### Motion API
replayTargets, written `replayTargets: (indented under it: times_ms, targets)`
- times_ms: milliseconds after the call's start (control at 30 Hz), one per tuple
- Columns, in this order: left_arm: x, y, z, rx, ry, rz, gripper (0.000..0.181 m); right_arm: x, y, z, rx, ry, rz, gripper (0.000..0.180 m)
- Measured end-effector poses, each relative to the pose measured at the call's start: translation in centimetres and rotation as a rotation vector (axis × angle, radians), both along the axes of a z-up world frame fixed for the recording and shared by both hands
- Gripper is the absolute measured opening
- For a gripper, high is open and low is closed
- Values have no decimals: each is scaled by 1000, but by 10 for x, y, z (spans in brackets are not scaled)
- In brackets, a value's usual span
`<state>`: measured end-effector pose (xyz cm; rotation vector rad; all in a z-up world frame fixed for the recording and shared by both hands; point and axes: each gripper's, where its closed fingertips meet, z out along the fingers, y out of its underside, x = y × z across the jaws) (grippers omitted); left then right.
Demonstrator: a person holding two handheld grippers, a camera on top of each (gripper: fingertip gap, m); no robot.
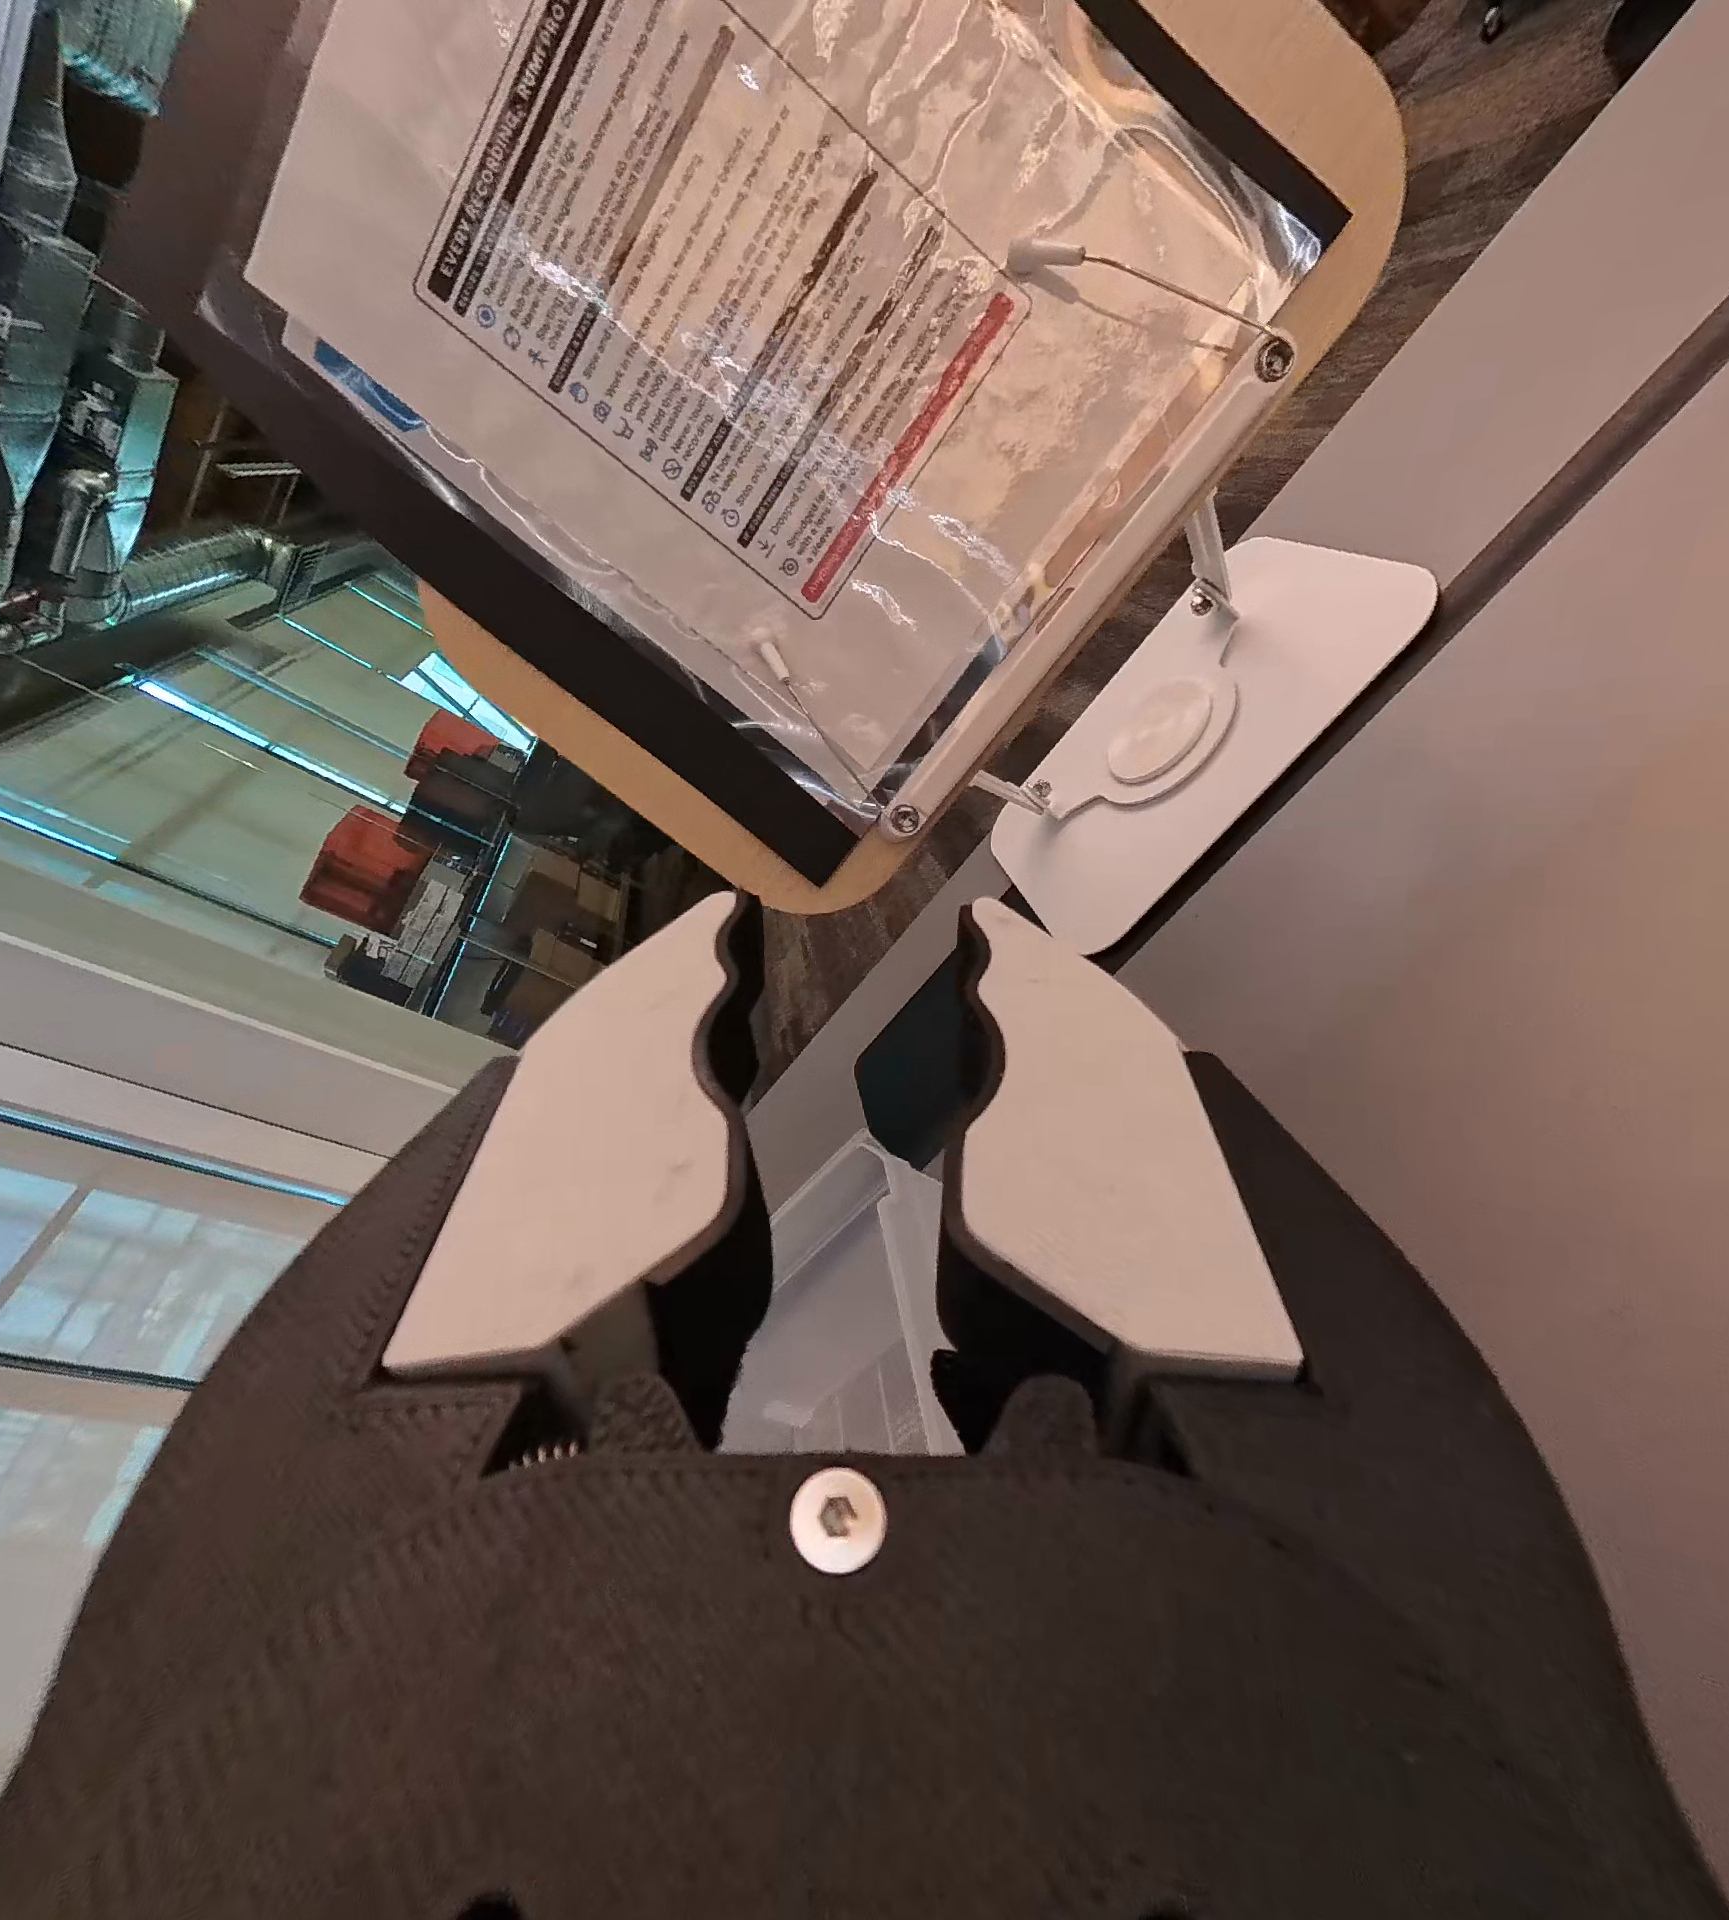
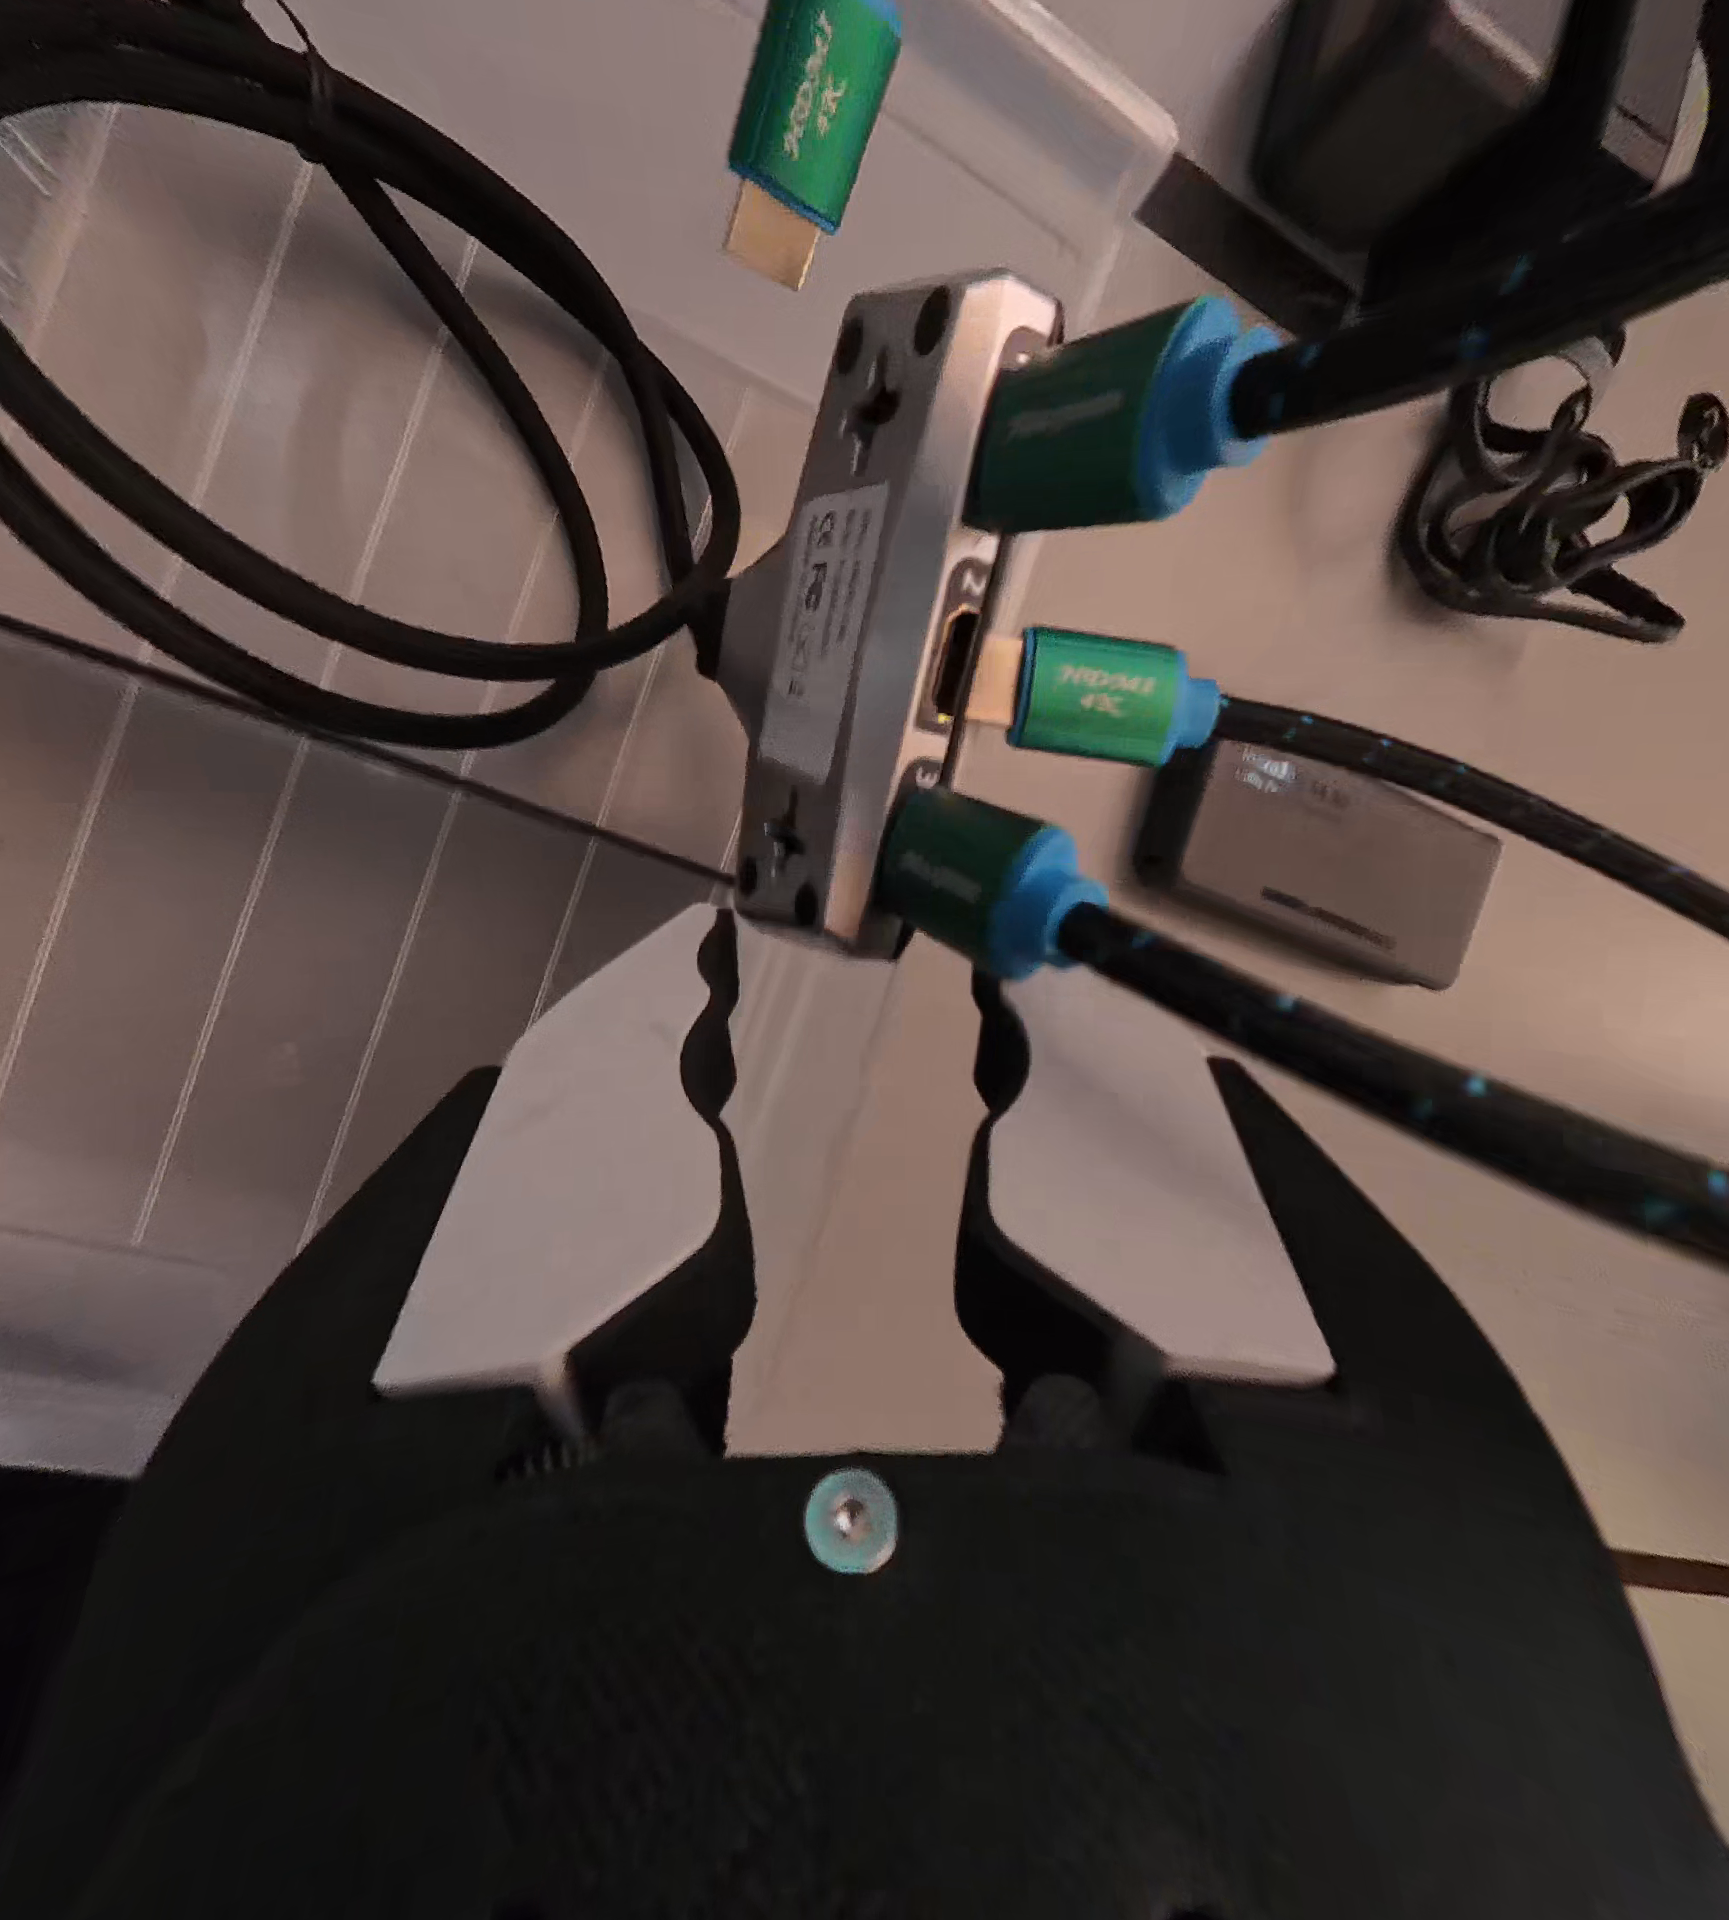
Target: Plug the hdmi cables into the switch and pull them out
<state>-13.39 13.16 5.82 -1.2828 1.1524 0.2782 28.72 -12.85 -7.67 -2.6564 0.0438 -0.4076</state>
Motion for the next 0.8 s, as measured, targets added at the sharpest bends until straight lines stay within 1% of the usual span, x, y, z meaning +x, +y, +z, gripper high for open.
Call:
replayTargets:
  times_ms: [233, 300, 500, 700, 800]
  targets:
    - [0, -2, 0, -20, -1, -10, 34, -5, -27, 10, -27, 31, -55, 47]
    - [-1, -2, 1, -23, -3, -12, 35, -1, -29, 15, 6, 26, -85, 47]
    - [-6, 1, 2, -47, -12, -9, 34, 12, -44, 26, 132, 120, -219, 47]
    - [-11, 5, 0, -60, 1, 8, 34, 41, -50, 49, 410, 199, -367, 46]
    - [-13, 6, 0, -64, 5, 14, 34, 62, -56, 68, 645, 280, -489, 46]
